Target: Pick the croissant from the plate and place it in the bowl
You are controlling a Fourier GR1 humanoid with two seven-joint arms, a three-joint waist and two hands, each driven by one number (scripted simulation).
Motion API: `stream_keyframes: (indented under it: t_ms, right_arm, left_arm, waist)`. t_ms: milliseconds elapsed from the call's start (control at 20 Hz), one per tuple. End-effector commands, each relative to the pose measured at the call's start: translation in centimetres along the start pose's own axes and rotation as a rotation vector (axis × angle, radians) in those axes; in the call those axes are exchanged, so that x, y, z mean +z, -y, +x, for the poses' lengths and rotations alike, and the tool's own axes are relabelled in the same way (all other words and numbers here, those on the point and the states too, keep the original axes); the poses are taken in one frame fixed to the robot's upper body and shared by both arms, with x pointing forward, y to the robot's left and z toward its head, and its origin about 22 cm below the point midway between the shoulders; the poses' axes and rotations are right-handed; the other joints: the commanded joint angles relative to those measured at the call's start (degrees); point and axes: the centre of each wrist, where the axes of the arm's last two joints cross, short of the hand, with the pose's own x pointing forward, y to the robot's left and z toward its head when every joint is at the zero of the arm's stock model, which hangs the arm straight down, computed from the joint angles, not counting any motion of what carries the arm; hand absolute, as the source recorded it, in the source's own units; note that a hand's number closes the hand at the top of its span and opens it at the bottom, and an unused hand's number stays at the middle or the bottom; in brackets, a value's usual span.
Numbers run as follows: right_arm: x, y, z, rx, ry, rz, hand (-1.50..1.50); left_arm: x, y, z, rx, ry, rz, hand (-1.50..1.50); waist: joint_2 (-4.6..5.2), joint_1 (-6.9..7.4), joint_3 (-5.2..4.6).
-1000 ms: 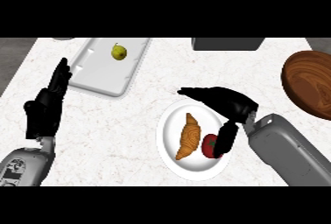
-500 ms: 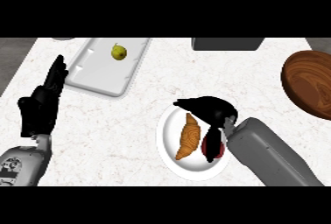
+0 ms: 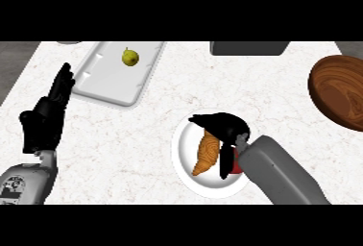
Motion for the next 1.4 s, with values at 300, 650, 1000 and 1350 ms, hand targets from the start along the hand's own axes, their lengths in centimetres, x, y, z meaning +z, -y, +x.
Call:
stream_keyframes:
  t_ms: [300, 650, 1000, 1350]
  right_arm:
    - [-2.9, -2.7, -0.7, 0.013, 0.013, 0.011, -1.50]
    - [-4.3, -3.2, 0.3, 0.117, 0.091, -0.021, 1.50]
    - [-3.3, -3.8, 0.7, 0.094, 0.145, -0.058, 1.50]
    - [-4.0, 2.4, -1.7, -0.391, -0.437, -0.468, 1.50]
  left_arm:
    - [1.6, 1.6, -0.6, 0.013, -0.009, -0.017, 0.00]
    - [0.7, 1.8, 1.0, 0.008, 0.000, 0.002, 0.00]
    - [-0.5, -0.2, -1.7, 0.000, 0.016, 0.018, 0.00]
    - [-0.2, 1.5, 0.8, 0.020, 0.017, -0.028, 0.00]
  waist:
    - [-0.03, 0.05, 0.01]
    - [-0.02, 0.06, 0.01]
    - [-0.03, -0.38, -0.02]
    - [0.55, 1.93, 0.07]
